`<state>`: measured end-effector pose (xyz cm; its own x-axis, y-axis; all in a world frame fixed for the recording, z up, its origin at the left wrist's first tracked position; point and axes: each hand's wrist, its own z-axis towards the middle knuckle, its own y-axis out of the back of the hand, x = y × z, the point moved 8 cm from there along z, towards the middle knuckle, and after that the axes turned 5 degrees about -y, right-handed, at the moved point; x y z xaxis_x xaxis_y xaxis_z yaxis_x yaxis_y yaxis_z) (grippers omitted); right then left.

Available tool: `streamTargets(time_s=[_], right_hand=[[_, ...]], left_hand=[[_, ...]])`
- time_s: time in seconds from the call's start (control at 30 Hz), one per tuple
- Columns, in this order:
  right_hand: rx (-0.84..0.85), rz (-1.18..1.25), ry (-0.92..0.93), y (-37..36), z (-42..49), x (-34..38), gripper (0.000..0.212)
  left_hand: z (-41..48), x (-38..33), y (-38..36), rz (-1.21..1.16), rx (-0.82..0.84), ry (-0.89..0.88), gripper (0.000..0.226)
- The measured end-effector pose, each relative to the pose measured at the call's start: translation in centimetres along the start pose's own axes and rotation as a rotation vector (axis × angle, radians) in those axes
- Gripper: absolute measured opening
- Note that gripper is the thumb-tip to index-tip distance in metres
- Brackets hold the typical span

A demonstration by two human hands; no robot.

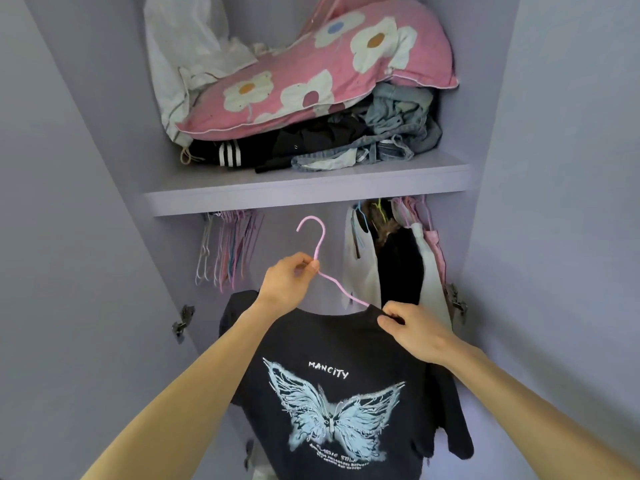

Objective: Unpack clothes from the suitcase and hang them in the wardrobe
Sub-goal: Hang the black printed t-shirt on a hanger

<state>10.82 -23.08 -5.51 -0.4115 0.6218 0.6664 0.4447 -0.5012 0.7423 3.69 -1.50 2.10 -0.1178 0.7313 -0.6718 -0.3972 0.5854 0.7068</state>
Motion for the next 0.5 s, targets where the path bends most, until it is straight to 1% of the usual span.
streamTargets(time_s=[0.07, 0.13, 0.17, 0.2, 0.27, 0.37, 0.43, 0.5], right_hand=[[-0.083, -0.101, -0.026, 0.2, 0.8, 0.6, 0.026], [-0.171, -0.214, -0.053, 0.3, 2.1, 2.1, 0.025], [-0.205, -0.263, -0.071, 0.2, 3.1, 2.9, 0.023], [-0.231, -0.309, -0.102, 0.1, 4.1, 3.6, 0.020], [-0.263, -0.380, -0.163, 0.3, 5.7, 4.8, 0.018], [-0.297, -0.428, -0.257, -0.1, 8.9, 5.3, 0.025], [-0.330, -0.392, -0.322, -0.6, 10.2, 4.8, 0.028], [-0.336, -0.326, -0.380, -1.3, 12.2, 4.0, 0.032]], left_hand=[[1.6, 1.2, 0.2, 0.055, 0.067, -0.010, 0.029], [3.7, 2.9, 1.4, 0.259, 0.109, -0.035, 0.041], [4.9, 3.7, 2.5, 0.391, 0.096, -0.047, 0.050], [6.1, 4.2, 3.7, 0.493, 0.054, -0.076, 0.057], [8.0, 3.9, 5.8, 0.624, -0.060, -0.177, 0.067], [11.3, 3.9, 7.6, 0.800, -0.217, -0.362, 0.074], [13.3, 4.6, 7.9, 0.834, -0.255, -0.392, 0.073], [15.4, 5.8, 7.6, 0.798, -0.260, -0.386, 0.069]])
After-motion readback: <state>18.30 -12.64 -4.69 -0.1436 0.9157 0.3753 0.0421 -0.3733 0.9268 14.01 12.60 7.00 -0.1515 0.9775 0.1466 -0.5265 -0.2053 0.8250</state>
